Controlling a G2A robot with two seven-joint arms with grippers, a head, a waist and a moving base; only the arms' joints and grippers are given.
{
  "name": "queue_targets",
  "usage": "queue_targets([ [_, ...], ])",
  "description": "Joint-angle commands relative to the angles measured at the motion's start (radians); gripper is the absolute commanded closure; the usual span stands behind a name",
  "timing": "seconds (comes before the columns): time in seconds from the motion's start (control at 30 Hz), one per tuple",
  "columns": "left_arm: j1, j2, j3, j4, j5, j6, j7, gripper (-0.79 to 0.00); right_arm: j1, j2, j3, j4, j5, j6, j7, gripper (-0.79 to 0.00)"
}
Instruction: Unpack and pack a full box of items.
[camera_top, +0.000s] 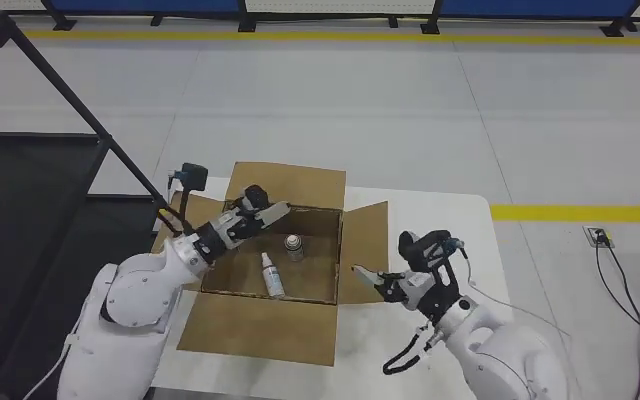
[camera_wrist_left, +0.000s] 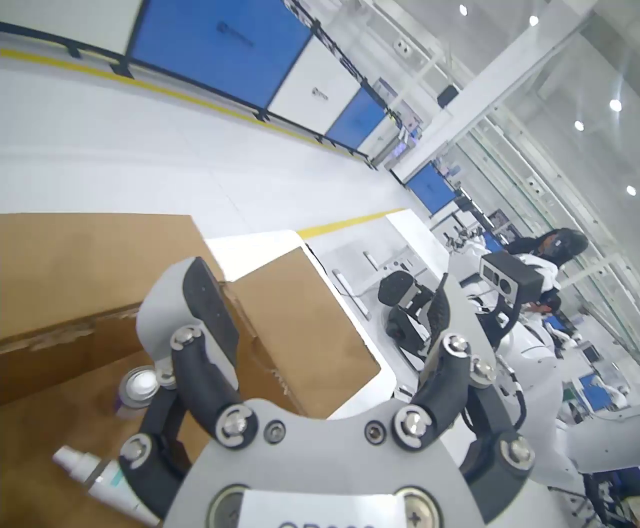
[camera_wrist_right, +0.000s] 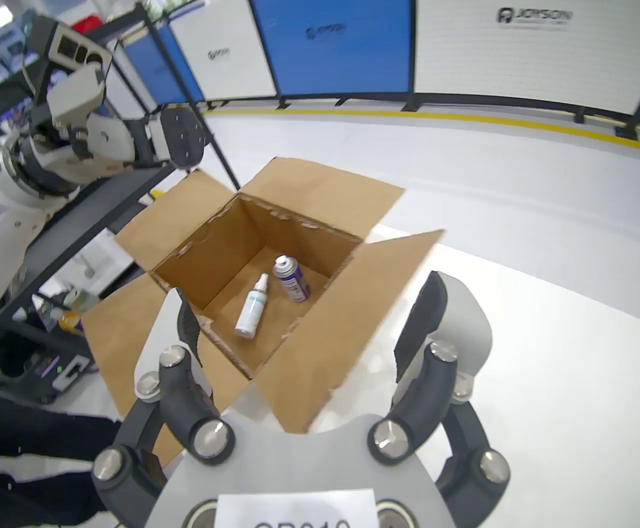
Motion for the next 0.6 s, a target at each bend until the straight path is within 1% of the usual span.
queue_targets([
  [0.0, 0.11, 0.013, -0.148, -0.046, -0.022, -0.013, 0.005, -0.785, 0.064, -0.007, -0.105, 0.006, -0.057, 0.028, 0.078, -0.785],
  [0.1, 0.222, 0.024, -0.294, -0.078, -0.063, -0.036, 0.014, -0.785, 0.175, -0.024, -0.24, 0.058, -0.118, 0.096, 0.163, -0.785],
  [0.23, 0.335, 0.03, -0.428, -0.083, -0.127, -0.072, 0.027, -0.785, 0.361, -0.064, -0.399, 0.206, -0.131, 0.21, 0.256, -0.785],
  [0.33, 0.404, 0.032, -0.493, -0.08, -0.166, -0.101, 0.036, -0.785, 0.514, -0.105, -0.494, 0.367, -0.108, 0.306, 0.306, -0.785],
  [0.4, 0.446, 0.031, -0.527, -0.077, -0.184, -0.12, 0.049, -0.785, 0.607, -0.138, -0.555, 0.489, -0.063, 0.354, 0.331, -0.785],
  [0.47, 0.485, 0.031, -0.552, -0.075, -0.205, -0.14, 0.057, -0.785, 0.693, -0.172, -0.6, 0.615, -0.012, 0.402, 0.334, -0.785],
  [0.57, 0.527, 0.03, -0.577, -0.074, -0.237, -0.169, 0.058, -0.785, 0.795, -0.222, -0.648, 0.788, 0.068, 0.458, 0.318, -0.785],
])
